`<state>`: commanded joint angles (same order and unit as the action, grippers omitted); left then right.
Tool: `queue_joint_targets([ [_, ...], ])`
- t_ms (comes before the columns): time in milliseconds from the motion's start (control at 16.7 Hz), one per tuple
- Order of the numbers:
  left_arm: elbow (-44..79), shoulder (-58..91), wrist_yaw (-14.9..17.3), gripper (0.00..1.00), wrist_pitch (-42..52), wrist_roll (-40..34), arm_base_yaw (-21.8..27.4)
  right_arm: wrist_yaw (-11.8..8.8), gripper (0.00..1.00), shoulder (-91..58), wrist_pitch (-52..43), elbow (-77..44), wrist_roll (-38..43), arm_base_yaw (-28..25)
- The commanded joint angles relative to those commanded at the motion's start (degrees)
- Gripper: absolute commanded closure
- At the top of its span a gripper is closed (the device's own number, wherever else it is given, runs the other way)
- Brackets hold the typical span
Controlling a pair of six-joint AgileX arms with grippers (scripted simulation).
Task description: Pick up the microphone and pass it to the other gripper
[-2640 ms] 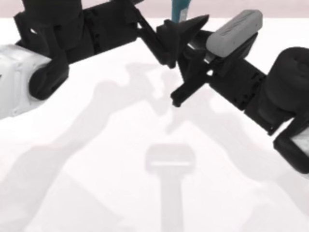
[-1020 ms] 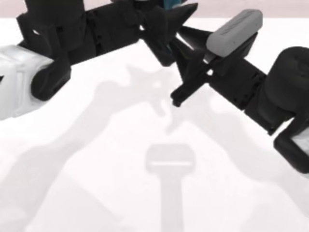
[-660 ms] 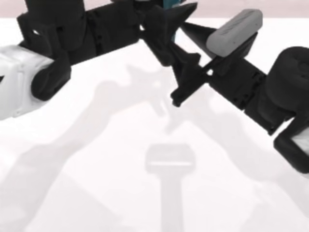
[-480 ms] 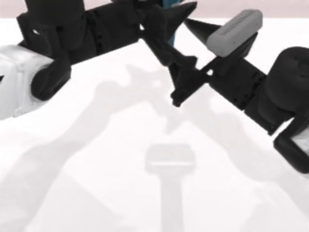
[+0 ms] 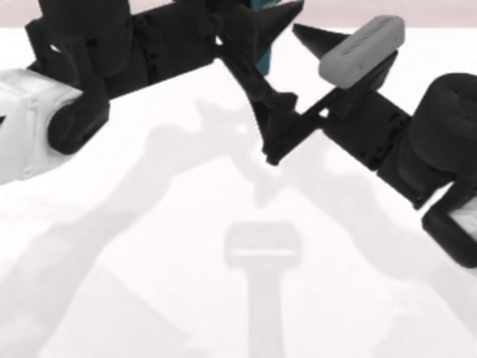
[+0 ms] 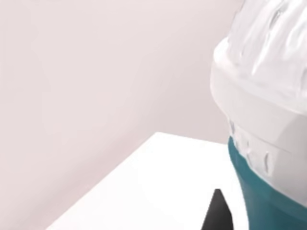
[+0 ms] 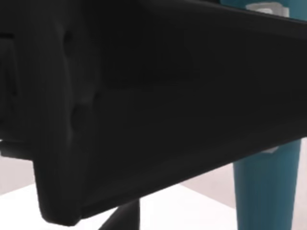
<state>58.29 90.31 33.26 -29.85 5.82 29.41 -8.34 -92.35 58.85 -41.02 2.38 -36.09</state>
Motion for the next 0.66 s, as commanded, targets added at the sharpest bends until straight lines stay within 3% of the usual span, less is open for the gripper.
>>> queue_joint_targets([
  [180,-0.1,-0.6,0.5,1.00,0.1,0.2,-0.7,0.0,0.00,0.7,0.0,1.1,-0.1,0.4],
  [660,-4.0,-4.6,7.8,1.00,0.7,0.5,-9.2,-2.5,0.00,14.0,1.0,15.4,0.2,2.0],
])
